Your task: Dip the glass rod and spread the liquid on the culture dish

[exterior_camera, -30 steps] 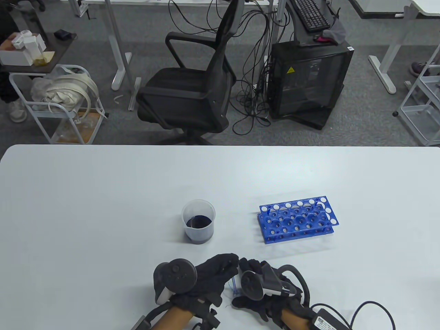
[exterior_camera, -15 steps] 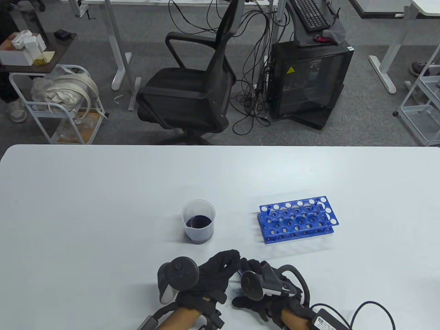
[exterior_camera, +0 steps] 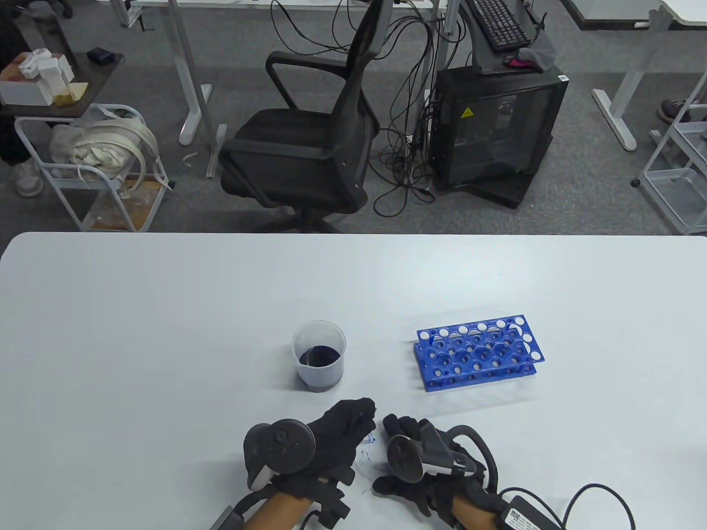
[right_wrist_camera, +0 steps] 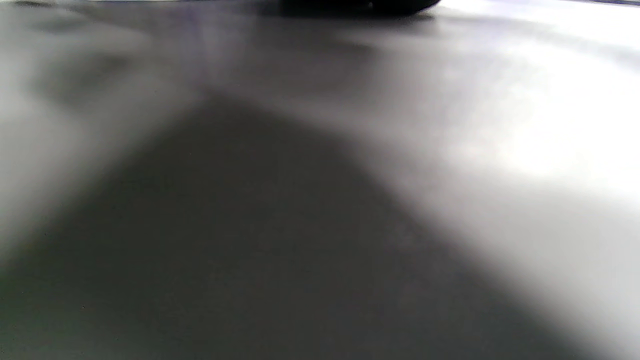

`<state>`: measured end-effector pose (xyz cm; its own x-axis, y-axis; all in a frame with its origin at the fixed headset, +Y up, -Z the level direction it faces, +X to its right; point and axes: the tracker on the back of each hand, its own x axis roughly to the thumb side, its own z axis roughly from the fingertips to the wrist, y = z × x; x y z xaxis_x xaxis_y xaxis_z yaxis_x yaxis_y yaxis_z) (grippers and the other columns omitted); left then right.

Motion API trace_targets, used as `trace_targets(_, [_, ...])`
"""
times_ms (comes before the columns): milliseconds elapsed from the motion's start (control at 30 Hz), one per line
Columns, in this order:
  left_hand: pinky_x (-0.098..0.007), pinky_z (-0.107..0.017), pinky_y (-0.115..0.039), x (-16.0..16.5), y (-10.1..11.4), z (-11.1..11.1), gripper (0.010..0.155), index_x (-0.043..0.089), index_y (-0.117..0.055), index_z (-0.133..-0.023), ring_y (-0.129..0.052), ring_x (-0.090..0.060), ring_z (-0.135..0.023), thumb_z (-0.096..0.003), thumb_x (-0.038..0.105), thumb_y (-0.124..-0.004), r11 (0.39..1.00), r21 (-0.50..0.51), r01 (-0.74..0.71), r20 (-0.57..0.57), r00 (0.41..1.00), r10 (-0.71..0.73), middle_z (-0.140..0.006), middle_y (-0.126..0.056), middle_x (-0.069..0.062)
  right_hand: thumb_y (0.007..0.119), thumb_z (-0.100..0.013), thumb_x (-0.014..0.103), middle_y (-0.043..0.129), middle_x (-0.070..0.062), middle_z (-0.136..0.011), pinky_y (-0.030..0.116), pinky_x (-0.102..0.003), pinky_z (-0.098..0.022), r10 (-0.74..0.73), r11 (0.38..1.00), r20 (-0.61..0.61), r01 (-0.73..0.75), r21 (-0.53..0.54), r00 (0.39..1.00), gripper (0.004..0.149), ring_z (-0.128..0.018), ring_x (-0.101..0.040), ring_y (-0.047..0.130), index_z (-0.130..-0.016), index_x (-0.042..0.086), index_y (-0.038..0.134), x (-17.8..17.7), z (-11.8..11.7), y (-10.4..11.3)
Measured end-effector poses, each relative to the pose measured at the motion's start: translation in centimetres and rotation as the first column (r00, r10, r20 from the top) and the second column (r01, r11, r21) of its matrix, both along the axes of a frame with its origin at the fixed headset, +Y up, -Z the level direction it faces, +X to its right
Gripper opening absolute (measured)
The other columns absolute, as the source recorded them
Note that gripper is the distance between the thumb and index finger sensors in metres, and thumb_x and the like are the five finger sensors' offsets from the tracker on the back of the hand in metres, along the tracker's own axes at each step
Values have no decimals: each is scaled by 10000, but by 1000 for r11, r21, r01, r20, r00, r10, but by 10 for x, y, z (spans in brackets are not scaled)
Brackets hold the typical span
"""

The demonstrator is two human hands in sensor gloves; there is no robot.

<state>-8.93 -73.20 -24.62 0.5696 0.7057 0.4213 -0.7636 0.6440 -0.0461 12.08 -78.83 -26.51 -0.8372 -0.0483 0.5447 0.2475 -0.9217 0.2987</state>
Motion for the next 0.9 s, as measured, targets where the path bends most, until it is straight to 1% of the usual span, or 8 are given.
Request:
trace_targets(100, [-312, -146, -805, 0, 2, 3, 449, 317, -690, -1000, -875, -85, -321, -568, 416, -760, 1000, 16, 10, 8, 1000, -10, -941, -851, 20, 540, -390, 797, 190, -91, -1091, 661, -351, -515, 0, 1000, 0, 0, 0, 1000, 1047, -766, -215, 548, -1038, 152, 29, 0, 0, 0])
trace_targets(167, [-311, -138, -805, 2, 3, 5, 448, 315, -699, -995, -876, -86, -311, -563, 415, -766, 1000, 3, -1, 21, 1000, 1, -925, -858, 11, 539, -391, 797, 191, -91, -1091, 662, -351, -515, 0, 1000, 0, 0, 0, 1000, 1047, -766, -215, 549, -1038, 152, 29, 0, 0, 0])
trace_targets(367, [-312, -131, -804, 10, -4, 7, 448, 316, -702, -992, -878, -87, -306, -561, 415, -768, 991, -90, -95, 62, 993, 100, -915, -868, 10, 540, -391, 796, 191, -91, -1091, 661, -352, -515, -1, 1000, -1, 1, -1, 1000, 1046, -767, -216, 548, -1038, 152, 28, 0, 0, 0])
trace_targets(533, [-318, -140, -803, 17, -12, 5, 448, 313, -698, -996, -876, -93, -317, -565, 413, -766, 974, -159, -159, 77, 982, 173, -940, -861, 24, 539, -391, 797, 190, -93, -1091, 661, -352, -515, 1, 1000, -1, -1, 0, 1000, 1046, -767, -215, 548, -1038, 152, 28, 0, 0, 0])
trace_targets(600, [-320, -151, -803, 19, -12, 5, 451, 314, -690, -1003, -874, -95, -329, -569, 416, -761, 977, -152, -148, 81, 984, 162, -957, -851, 33, 539, -390, 797, 191, -93, -1090, 661, -352, -516, 2, 1000, -1, -2, 1, 1000, 1048, -766, -215, 548, -1038, 151, 28, 0, 0, 0])
trace_targets(633, [-322, -160, -802, 20, -11, 4, 443, 345, -675, -1003, -872, -95, -338, -574, 417, -757, 980, -146, -139, 80, 985, 151, -969, -841, 39, 538, -390, 797, 190, -93, -1091, 662, -352, -516, 3, 1000, -1, -3, 1, 1000, 1046, -767, -215, 548, -1038, 152, 28, 0, 0, 0])
trace_targets(700, [-325, -173, -801, 20, -11, 3, 443, 354, -661, -1009, -869, -97, -352, -580, 418, -752, 980, -146, -133, 76, 986, 145, -982, -828, 45, 538, -390, 797, 189, -92, -1091, 662, -352, -516, 3, 1000, -1, -3, 2, 1000, 1048, -767, -215, 549, -1039, 151, 28, 0, 0, 0])
trace_targets(900, [-328, -187, -800, 15, -10, 1, 443, 359, -648, -1014, -866, -99, -365, -586, 420, -746, 987, -125, -105, 51, 992, 112, -995, -813, 49, 540, -392, 796, 193, -93, -1092, 663, -352, -515, -1, 1000, 0, 1, 1, 1000, 1046, -766, -216, 551, -1039, 152, 31, 0, 0, 0])
